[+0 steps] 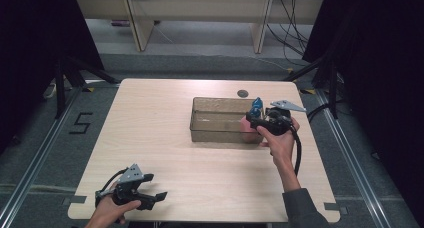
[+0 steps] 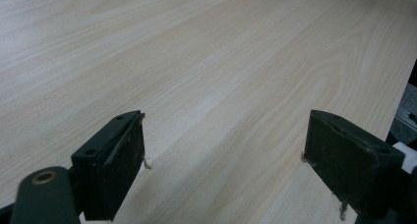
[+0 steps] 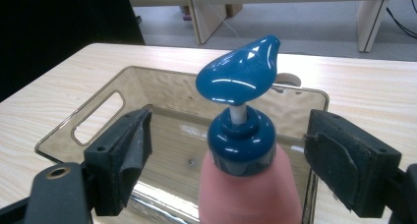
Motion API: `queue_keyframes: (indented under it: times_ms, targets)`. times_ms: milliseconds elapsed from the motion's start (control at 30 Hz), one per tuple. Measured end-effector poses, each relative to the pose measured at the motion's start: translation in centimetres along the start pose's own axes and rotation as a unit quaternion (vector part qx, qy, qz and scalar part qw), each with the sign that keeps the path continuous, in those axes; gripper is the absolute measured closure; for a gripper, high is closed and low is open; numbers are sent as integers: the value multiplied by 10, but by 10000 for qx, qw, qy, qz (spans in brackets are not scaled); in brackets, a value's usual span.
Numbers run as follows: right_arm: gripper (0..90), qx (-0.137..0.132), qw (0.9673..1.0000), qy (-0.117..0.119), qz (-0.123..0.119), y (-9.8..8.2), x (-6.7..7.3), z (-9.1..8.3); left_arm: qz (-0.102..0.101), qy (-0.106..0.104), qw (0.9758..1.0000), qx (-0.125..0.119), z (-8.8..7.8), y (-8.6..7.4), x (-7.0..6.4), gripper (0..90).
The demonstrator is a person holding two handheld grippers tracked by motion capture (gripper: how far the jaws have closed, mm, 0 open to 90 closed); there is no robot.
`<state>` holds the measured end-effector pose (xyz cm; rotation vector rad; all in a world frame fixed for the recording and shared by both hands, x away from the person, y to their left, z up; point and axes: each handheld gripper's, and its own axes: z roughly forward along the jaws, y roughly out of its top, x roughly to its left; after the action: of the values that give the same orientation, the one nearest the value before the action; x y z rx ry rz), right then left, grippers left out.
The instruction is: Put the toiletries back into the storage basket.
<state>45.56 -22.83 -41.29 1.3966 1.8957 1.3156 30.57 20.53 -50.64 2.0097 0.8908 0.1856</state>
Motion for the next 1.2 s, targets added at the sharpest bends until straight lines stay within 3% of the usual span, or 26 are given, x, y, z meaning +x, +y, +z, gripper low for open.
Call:
queue_keyframes:
  times_ms: [133, 167, 500, 533, 600, 867, 1067, 1133, 1200]
  targets:
    - [190, -20, 9998, 38, 197, -2, 5, -4, -5, 1, 10000, -3, 0, 0, 0, 149]
    - [190, -27, 10000, -34, -35, -1, 2, -5, -7, 1, 10000, -2, 0, 0, 0, 149]
    - [191, -107, 9998, 136, -30, -4, 9, -12, -41, -31, 10000, -40, 1, 0, 0, 149]
    - [191, -99, 9998, 156, 101, -5, 13, -13, -42, -57, 10000, -68, 1, 0, 1, 149]
    - [191, -82, 9998, 147, -70, -5, 13, -15, -40, -34, 10000, -35, 1, 0, 0, 149]
    - [191, -84, 9994, 321, 41, -8, 22, -18, -33, -27, 10000, -31, 0, 0, 1, 149]
    - [191, -98, 9994, 286, -143, -8, 25, -24, -45, -42, 10000, -60, 1, 0, 1, 149]
    - [191, -150, 9991, 403, 24, -10, 27, -24, -52, -22, 10000, -40, 0, 0, 1, 149]
    - [191, -152, 9991, 382, -88, -10, 27, -25, -39, -29, 10000, -37, 0, 0, 1, 149]
